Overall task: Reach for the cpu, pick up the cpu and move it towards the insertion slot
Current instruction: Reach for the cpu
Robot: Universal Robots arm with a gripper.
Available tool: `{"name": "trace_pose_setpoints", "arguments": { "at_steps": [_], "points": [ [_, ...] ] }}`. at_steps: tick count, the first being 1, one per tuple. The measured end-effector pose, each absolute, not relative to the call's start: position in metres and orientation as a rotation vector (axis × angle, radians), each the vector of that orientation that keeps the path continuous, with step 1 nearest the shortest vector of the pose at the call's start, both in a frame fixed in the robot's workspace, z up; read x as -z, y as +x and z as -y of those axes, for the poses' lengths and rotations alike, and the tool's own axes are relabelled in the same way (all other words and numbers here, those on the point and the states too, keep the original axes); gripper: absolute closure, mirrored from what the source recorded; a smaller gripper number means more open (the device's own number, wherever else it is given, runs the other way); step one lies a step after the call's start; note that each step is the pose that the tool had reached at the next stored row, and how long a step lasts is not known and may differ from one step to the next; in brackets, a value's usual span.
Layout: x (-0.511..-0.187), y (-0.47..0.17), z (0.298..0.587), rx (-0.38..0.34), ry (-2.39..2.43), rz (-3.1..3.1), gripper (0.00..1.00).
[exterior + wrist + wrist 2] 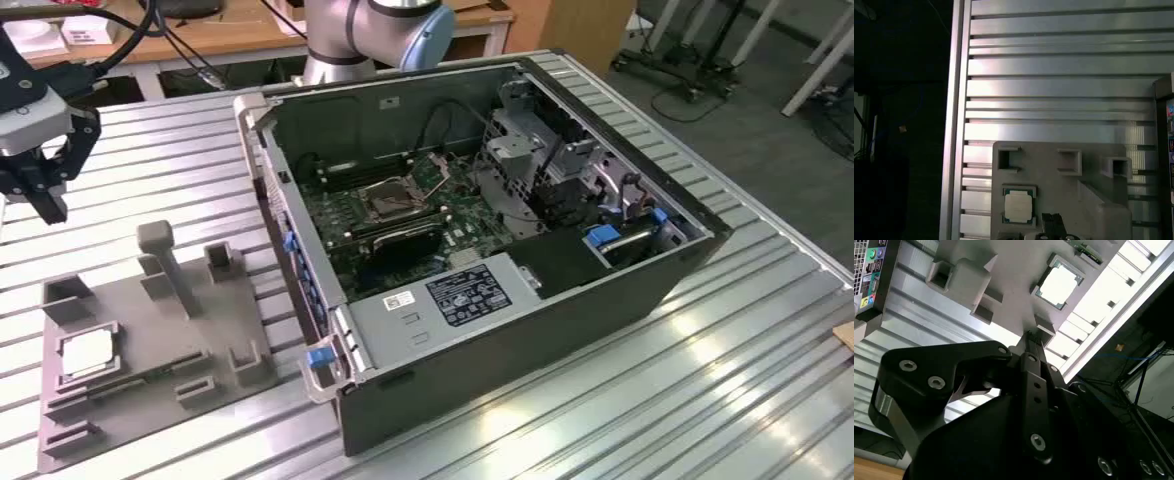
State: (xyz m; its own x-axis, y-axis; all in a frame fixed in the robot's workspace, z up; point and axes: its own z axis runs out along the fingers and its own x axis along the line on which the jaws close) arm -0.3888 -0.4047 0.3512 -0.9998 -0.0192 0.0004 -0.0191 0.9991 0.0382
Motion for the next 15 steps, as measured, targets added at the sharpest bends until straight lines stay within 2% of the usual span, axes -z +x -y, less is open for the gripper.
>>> {"name": "trace_pose_setpoints", "arguments": {
  "at_steps": [15],
  "points": [
    [-0.3511,-0.3896,0.4047,0.06,0.03,3.14,0.89]
  ]
}}
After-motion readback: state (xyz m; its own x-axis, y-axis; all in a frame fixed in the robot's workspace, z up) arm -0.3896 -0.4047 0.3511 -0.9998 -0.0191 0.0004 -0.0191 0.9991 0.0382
